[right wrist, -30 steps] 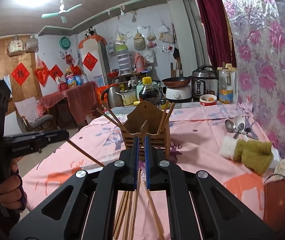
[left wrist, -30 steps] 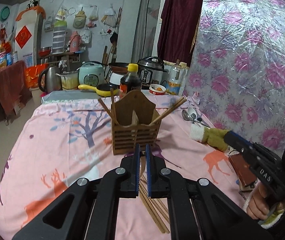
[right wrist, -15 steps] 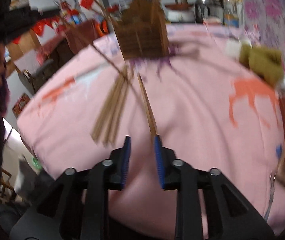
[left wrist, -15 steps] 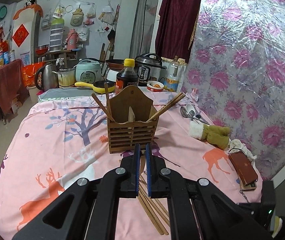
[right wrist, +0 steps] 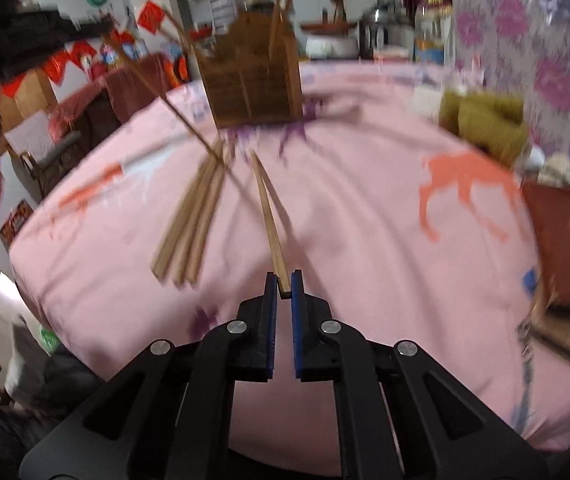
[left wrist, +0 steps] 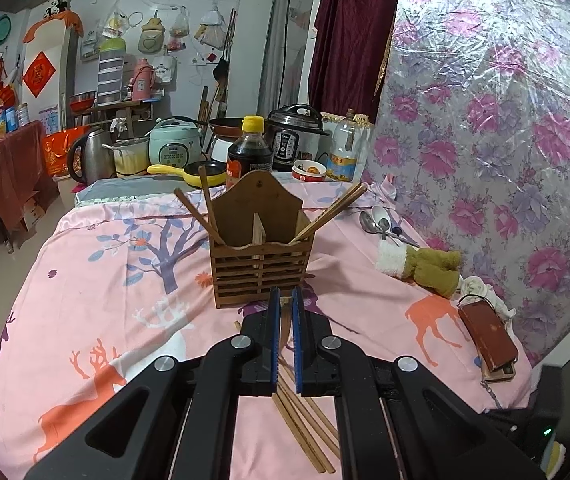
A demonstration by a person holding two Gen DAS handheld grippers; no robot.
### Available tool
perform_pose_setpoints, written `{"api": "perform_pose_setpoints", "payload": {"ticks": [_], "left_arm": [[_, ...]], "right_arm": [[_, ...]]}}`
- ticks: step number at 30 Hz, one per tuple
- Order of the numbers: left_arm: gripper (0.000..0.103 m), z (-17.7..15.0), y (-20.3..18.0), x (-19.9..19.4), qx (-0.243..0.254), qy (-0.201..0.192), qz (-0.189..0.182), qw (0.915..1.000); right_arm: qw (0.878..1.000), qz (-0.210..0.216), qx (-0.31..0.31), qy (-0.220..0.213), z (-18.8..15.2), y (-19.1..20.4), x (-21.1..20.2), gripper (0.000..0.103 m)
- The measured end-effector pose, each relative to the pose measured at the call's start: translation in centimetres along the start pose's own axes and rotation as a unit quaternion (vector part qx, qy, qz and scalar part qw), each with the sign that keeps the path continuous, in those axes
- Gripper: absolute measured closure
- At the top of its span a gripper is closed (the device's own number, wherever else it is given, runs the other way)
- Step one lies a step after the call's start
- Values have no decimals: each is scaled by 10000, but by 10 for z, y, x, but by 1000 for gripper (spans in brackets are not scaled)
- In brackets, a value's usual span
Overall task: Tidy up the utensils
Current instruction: 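Lift both chopsticks into the wooden holder and open both tools, then withdraw both open tools from the holder back to the chopsticks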
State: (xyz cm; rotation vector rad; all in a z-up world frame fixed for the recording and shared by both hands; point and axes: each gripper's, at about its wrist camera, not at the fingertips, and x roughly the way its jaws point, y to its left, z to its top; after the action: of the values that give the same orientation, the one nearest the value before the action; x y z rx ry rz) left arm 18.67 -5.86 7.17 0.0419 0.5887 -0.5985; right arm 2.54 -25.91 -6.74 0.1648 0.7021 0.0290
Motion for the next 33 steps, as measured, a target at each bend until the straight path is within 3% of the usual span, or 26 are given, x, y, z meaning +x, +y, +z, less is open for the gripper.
{"api": "perform_pose_setpoints", "payload": {"ticks": [7,19,24,29,33], "left_arm": [[97,21,-5,-11,48,-259,-41,9996],[97,92,-15,-24,305,-937,120,9951],[97,131,-10,-27,254,-1509,266,9879],[97,160,-2,-18,225,-1960,450,9793],[97,161,9,8,101,-2038,477,9778]], "right_arm": [[9959,164,-222,-865,58,14,-29,98],[9844,326,-596,-1625,152,41,-31,98],[9739,376,-550,-2171,203,48,-34,98],[9555,256,-463,-2901,261,53,-44,98],[9537,112,-317,-2988,278,47,-22,98]]}}
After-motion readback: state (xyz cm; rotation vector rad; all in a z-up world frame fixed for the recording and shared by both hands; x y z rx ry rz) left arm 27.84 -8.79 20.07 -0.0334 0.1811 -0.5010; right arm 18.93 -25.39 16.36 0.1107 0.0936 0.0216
